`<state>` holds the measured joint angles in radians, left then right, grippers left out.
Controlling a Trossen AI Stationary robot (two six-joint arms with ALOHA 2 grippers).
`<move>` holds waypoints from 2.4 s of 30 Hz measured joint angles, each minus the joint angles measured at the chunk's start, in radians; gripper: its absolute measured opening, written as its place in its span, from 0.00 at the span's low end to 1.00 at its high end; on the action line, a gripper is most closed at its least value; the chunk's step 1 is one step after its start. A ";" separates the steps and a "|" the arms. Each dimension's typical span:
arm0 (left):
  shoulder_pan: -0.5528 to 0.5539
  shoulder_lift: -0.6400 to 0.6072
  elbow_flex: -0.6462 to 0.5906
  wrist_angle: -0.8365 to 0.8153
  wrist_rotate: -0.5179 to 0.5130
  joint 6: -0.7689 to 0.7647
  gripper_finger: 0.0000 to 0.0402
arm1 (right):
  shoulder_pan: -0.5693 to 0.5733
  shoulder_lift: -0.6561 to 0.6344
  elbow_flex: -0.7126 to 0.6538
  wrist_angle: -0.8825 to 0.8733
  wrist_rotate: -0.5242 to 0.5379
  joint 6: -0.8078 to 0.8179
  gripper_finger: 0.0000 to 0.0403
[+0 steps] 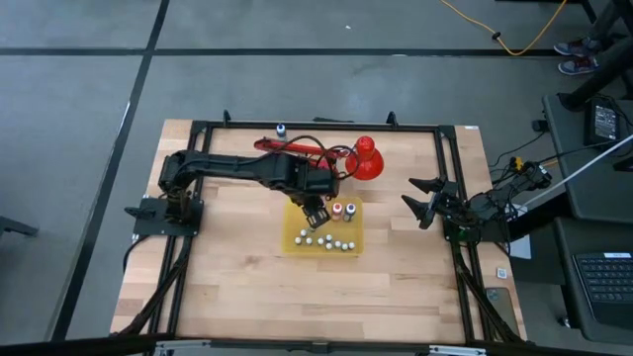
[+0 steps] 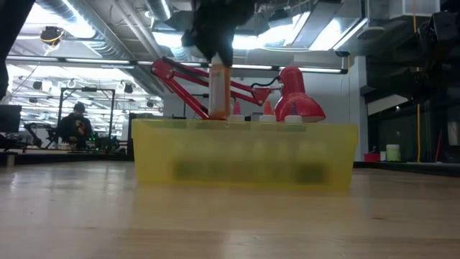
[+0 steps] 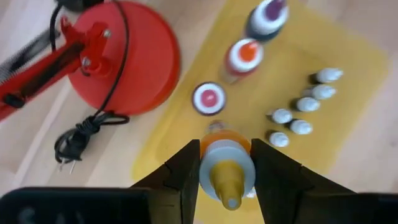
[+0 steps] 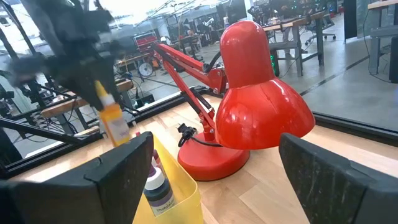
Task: Pick & Place food coloring
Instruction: Put the big yellow food bottle into the yellow bin, then put the big blue food bottle into the yellow bin
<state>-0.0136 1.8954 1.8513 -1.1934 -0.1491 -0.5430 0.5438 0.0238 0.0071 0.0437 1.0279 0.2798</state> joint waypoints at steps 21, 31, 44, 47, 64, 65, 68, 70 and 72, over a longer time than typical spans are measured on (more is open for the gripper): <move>0.040 -0.045 -0.294 0.233 0.014 -0.048 0.30 | 0.000 0.000 0.000 0.000 0.000 0.000 0.86; 0.063 -0.045 -0.378 0.301 0.021 -0.012 0.30 | 0.000 0.000 0.000 0.000 0.000 0.000 0.86; 0.065 -0.045 -0.424 0.364 0.031 0.007 0.32 | 0.000 0.000 0.000 0.000 0.000 0.000 0.86; 0.069 -0.045 -0.424 0.364 0.031 0.014 0.35 | 0.000 0.000 0.000 0.000 0.000 0.000 0.86; 0.053 -0.131 -0.413 0.382 -0.038 0.040 0.57 | 0.000 0.000 0.000 0.000 0.000 0.000 0.86; 0.052 -0.156 -0.425 0.393 -0.039 0.029 0.59 | 0.000 0.000 0.000 0.000 0.000 0.000 0.86; 0.052 -0.211 -0.471 0.442 -0.054 -0.019 0.64 | 0.000 0.000 0.000 0.000 0.000 0.000 0.86; 0.046 -0.256 -0.520 0.446 -0.068 -0.060 0.66 | 0.000 0.000 0.000 0.000 0.000 0.000 0.86; 0.041 -0.310 -0.574 0.477 -0.065 -0.089 0.68 | 0.000 0.000 0.000 0.000 0.000 0.000 0.86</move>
<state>0.0278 1.5850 1.2773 -0.7169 -0.2141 -0.6325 0.5437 0.0242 0.0069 0.0437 1.0276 0.2798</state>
